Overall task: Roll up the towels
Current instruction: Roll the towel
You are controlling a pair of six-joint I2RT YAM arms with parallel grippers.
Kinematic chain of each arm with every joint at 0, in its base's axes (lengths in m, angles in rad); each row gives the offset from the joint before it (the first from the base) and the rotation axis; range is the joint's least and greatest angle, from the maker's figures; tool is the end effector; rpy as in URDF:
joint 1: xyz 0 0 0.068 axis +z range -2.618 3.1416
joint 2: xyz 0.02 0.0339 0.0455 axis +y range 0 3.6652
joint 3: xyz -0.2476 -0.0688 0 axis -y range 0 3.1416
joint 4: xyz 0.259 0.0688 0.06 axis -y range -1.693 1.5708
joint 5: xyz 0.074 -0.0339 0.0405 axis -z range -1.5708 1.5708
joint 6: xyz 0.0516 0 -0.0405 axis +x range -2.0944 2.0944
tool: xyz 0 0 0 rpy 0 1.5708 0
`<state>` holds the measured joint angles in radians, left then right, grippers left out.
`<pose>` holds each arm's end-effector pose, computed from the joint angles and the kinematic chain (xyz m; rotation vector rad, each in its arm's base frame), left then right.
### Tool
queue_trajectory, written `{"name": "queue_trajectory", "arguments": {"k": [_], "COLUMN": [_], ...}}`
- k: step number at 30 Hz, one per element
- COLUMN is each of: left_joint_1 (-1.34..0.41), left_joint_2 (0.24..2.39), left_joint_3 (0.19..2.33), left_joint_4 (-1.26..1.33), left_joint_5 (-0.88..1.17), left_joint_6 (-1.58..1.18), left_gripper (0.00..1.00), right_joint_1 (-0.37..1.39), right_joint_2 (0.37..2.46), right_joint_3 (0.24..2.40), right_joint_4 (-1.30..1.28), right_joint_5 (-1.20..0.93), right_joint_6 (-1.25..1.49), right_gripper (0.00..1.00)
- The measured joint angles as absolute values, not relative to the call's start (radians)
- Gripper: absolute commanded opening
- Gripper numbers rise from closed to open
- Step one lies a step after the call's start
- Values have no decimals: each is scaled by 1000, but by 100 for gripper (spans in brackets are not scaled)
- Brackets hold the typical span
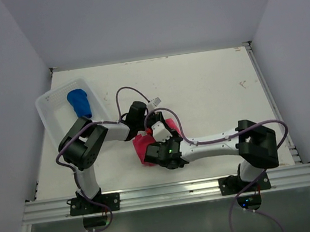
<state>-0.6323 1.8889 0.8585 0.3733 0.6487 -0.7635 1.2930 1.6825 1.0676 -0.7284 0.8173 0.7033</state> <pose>0.2827 -0.2458 0.0871 0.2447 2.4838 -1.4121 0.1235 0.2959 0.1527 -0.5642 2.2524 -0.3215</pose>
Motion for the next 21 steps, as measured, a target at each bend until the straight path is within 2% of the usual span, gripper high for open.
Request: {"name": "queue_trajectory", "arguments": {"k": [5,11,16,21], "left_joint_1": [-632,-632,-632,-632], "left_joint_2": [1889,1888,1888,1886], "left_joint_3": [859,859,859,859], "left_joint_4": [373,373,373,372], "left_joint_5": [649,648,648,646], "left_joint_6": [-764,-763,-763,-763], "left_gripper": [28,27,27,27], "right_joint_1": [1288,1244,1078,957], "right_joint_2": [1607,1358,1146,1087], "right_joint_3": [990,833,664,553], "right_joint_4": [-703,-582,-405,-297], "right_joint_5": [805,727,550,403], "right_joint_6": [743,769,789,822], "right_gripper": [61,55,54,54]}}
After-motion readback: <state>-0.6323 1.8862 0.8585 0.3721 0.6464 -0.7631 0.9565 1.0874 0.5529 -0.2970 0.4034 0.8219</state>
